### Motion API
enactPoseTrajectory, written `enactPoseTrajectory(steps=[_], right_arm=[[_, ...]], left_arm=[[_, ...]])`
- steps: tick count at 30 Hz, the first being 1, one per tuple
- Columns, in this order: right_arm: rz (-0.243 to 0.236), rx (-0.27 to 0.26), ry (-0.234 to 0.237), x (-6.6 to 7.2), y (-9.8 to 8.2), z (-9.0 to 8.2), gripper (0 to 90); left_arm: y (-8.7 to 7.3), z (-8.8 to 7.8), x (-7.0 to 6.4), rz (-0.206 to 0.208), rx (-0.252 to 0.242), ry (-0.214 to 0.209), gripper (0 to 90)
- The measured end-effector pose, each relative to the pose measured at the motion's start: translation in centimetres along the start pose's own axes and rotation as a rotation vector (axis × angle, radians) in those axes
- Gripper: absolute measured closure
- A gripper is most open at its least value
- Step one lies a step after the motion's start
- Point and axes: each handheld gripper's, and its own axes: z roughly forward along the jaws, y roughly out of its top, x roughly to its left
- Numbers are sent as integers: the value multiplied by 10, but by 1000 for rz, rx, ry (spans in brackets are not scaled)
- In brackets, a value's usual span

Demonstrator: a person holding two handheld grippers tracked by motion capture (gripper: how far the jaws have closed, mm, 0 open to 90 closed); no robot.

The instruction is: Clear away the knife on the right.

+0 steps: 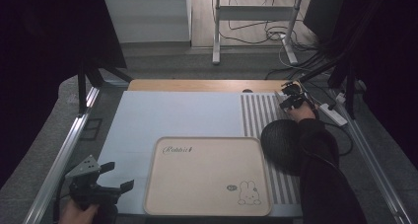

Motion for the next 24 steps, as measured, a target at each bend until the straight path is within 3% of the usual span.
enactPoseTrajectory(steps=[3, 9, 16, 20, 24], right_arm=[[40, -6, 23, -1, 1, -8, 708], [26, 34, -10, -3, -3, -14, 396], [93, 88, -52, -12, -10, -13, 10], [126, 125, -84, -15, -15, -9, 0], [122, 161, -73, -16, -20, -5, 0]], left_arm=[[0, 0, 0, -2, -2, -1, 17], [0, 0, 0, 2, 0, -1, 17], [0, 0, 0, -1, 0, -1, 17], [0, 0, 0, 1, 1, -1, 17], [0, 0, 0, 0, 0, -1, 17]])
